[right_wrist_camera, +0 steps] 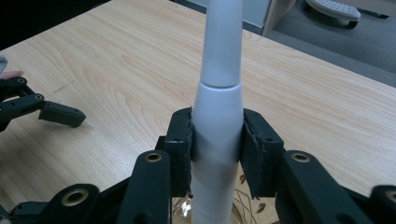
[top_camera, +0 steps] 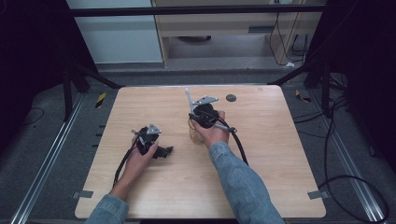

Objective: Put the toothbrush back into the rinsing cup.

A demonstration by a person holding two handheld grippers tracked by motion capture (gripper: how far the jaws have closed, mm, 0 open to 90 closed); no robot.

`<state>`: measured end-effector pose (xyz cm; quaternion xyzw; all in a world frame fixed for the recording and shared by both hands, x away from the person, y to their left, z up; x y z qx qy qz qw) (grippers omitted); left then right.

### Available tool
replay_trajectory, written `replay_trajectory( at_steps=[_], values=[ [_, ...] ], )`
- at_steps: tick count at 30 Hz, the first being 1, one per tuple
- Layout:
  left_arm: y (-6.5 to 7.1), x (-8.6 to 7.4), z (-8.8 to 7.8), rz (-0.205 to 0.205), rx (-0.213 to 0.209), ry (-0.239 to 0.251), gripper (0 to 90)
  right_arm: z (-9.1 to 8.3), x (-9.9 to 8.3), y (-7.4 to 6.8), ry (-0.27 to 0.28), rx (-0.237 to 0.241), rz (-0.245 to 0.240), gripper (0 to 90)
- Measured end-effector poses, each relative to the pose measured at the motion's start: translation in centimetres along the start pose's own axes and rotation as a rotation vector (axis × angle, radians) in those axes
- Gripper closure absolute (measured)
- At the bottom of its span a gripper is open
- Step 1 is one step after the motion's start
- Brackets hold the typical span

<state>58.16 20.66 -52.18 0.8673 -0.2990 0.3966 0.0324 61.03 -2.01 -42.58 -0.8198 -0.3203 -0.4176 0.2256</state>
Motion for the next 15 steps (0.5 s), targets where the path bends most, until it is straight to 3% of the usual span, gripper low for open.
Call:
replay_trajectory(
  at_steps=[15],
  values=[
    [0.00,0.00,0.00,0.000,0.000,0.000,0.0,-0.02,0.11,0.05,0.000,0.006,0.003,65.8]
  ],
)
Point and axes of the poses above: each handheld gripper's, and its own axes: z roughly forward along the jaws, x roughly out of its top, y roughly to its right, the point moved 2 cm from there along z, roughly forward along the jaws, and after that the axes turned 13 degrees about x, right-handed, at the moved point
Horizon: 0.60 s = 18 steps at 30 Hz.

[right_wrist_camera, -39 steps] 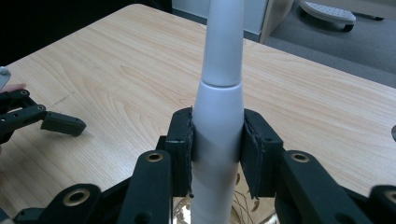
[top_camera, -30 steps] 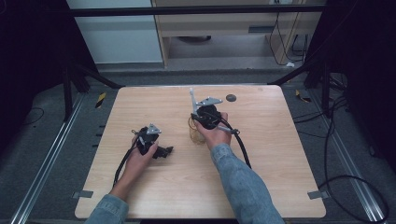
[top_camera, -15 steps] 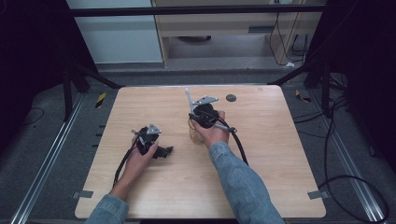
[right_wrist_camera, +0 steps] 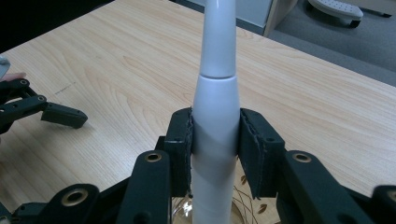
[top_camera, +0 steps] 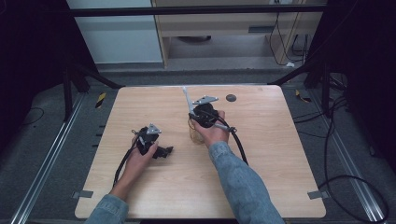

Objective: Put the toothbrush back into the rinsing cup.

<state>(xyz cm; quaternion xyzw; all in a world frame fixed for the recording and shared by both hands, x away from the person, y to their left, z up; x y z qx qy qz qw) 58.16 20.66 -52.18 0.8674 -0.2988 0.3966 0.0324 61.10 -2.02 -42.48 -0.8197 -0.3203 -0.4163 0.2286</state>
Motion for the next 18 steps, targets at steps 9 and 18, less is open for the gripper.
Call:
replay_trajectory(
  at_steps=[9,18],
  values=[
    [0.00,0.00,0.00,0.000,0.000,0.000,0.0,-0.09,0.04,-0.12,0.001,0.003,-0.001,65.5],
    [0.00,0.00,0.00,0.000,0.000,0.000,0.0,-0.47,0.21,-0.33,0.005,0.010,-0.004,65.0]
  ],
)
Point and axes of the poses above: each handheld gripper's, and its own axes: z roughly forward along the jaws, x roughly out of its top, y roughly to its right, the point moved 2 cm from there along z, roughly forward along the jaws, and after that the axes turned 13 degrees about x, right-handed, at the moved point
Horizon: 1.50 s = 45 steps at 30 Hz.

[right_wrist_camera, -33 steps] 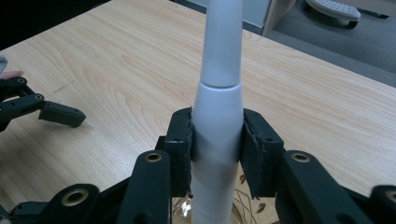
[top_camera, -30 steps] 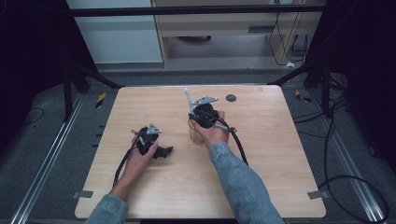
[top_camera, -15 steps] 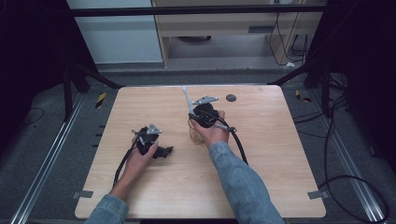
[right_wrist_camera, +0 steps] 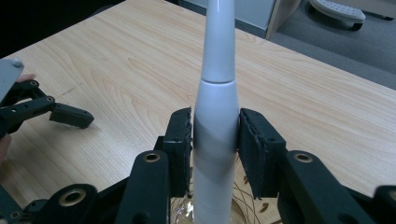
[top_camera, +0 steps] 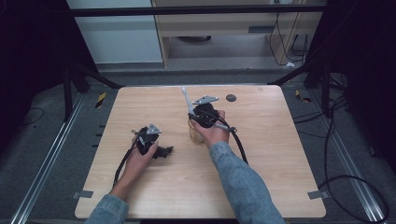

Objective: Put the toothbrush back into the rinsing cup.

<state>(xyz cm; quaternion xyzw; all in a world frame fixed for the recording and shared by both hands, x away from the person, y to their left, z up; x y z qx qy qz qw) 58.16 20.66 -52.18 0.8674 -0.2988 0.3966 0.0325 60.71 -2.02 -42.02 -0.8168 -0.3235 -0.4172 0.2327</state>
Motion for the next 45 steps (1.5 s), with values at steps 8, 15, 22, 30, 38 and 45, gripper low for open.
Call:
replay_trajectory(
  at_steps=[8,15,22,30,38,45],
  values=[
    [0.0,0.0,0.0,0.000,0.000,0.000,0.0,-0.6,0.2,-0.1,0.004,0.001,-0.003,64.8],
    [0.0,0.0,0.0,0.001,0.000,0.000,0.0,-1.1,0.4,-0.2,0.005,0.002,-0.006,64.6],
    [0.0,0.0,0.0,-0.001,0.000,0.001,0.0,-1.7,0.6,-0.1,0.012,-0.001,-0.005,64.5],
    [0.0,0.0,0.0,-0.004,0.000,0.002,0.0,-2.3,0.8,-0.2,0.018,0.000,-0.006,64.1],
    [0.0,0.0,0.0,-0.003,0.000,0.003,0.0,-2.9,0.9,-0.3,0.022,-0.002,-0.008,63.7],
    [0.0,0.0,0.0,0.000,0.000,0.003,0.0,-3.5,1.1,-0.3,0.032,-0.001,-0.006,62.6]
  ],
)
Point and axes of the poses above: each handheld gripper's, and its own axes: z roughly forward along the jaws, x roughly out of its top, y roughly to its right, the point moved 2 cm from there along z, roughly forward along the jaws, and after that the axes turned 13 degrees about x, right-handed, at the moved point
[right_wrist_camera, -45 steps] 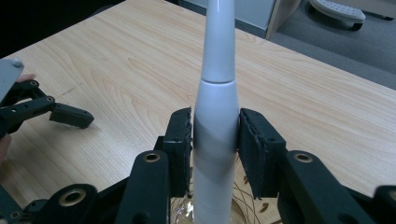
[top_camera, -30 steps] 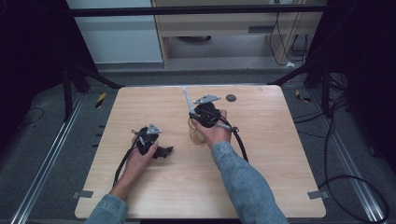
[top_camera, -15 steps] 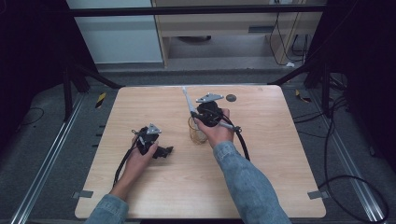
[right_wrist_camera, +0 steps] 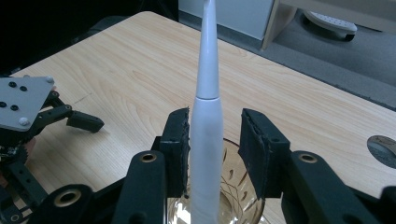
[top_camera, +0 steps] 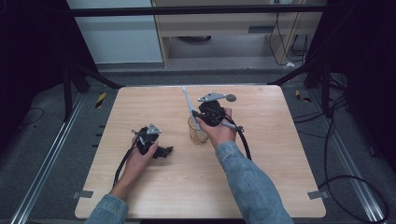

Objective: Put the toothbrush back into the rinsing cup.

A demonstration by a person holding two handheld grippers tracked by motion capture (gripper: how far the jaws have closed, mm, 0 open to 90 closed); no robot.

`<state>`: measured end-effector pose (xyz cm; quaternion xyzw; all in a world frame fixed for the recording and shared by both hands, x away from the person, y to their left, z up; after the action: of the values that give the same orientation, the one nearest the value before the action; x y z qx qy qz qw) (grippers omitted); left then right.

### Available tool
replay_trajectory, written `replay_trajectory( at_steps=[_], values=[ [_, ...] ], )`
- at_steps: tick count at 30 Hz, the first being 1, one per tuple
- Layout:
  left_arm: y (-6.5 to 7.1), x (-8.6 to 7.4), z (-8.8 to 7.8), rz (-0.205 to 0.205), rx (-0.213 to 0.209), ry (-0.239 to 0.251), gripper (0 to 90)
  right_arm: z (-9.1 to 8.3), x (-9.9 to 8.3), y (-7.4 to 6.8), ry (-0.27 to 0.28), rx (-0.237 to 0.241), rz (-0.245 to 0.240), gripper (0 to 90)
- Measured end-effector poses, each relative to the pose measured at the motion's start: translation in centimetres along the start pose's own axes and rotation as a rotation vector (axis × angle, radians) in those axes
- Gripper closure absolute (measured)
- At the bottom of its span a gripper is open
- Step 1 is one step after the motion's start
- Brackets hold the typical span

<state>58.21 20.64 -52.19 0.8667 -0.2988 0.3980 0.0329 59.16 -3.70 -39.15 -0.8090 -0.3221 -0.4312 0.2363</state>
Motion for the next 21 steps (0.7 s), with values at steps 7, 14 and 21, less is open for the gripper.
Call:
replay_trajectory(
  at_steps=[7,14,21],
  values=[
    [0.0,0.0,0.0,0.000,0.000,0.000,0.0,-0.6,0.0,-0.1,0.008,-0.002,0.002,60.1],
    [0.0,0.0,0.0,0.000,0.000,0.000,0.0,-1.4,0.2,0.3,0.025,-0.015,0.001,51.5],
    [0.0,0.0,0.0,0.000,0.000,0.000,0.0,-2.4,0.3,0.6,0.043,-0.023,0.013,35.7]
  ],
)
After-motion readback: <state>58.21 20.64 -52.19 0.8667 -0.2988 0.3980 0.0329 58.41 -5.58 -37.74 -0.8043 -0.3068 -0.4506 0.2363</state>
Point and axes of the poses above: each handheld gripper's, and its own axes: z roughly forward along the jaws, x roughly out of its top, y roughly to its right, the point moved 2 cm from there along z, roughly forward along the jaws, and after that the axes turned 13 degrees about x, right-handed, at the moved point
